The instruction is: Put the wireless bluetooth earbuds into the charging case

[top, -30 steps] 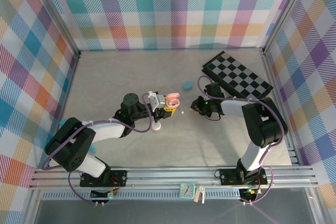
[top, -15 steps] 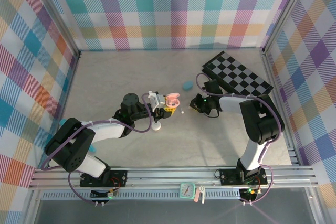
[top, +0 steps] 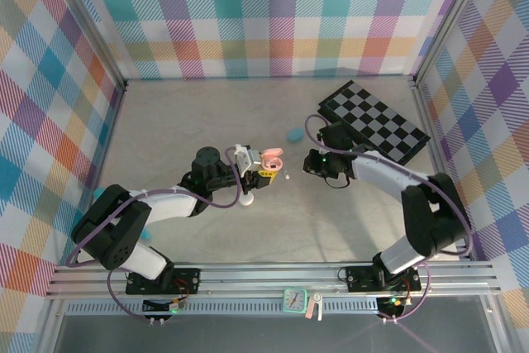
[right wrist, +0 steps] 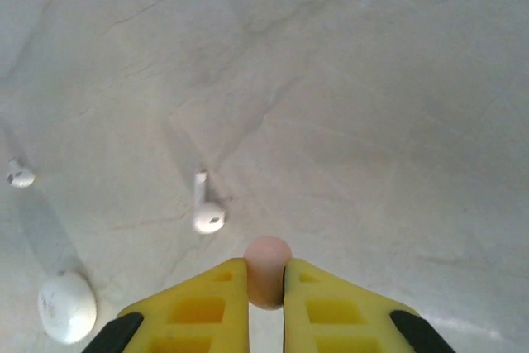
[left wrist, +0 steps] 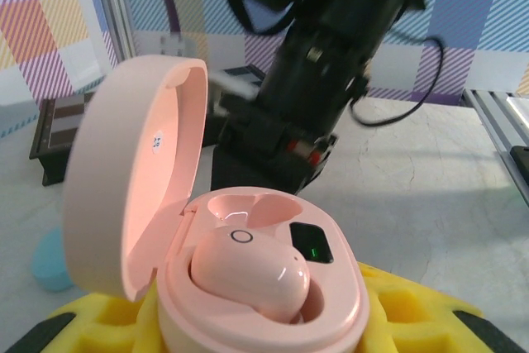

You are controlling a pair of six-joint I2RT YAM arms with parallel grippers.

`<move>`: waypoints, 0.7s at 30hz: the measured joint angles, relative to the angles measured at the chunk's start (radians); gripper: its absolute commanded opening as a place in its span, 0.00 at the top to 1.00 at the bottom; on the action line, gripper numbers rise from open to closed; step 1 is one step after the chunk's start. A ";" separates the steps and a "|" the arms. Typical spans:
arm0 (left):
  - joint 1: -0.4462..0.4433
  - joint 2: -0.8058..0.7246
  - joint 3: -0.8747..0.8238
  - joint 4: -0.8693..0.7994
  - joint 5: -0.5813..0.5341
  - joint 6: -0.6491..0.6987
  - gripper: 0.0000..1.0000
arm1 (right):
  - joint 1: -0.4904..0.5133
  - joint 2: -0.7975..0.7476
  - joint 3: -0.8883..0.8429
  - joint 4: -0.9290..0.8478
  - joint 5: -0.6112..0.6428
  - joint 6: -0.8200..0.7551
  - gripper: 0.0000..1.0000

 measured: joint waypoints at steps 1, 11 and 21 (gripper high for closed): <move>0.000 0.006 0.001 -0.003 -0.003 0.000 0.65 | 0.013 -0.027 0.000 -0.013 0.012 -0.014 0.84; 0.000 0.038 0.037 -0.047 -0.026 0.000 0.65 | 0.126 -0.248 0.047 -0.109 0.090 -0.119 0.83; 0.000 0.060 0.065 -0.079 -0.035 0.000 0.65 | 0.204 -0.290 0.136 -0.142 0.092 -0.164 0.83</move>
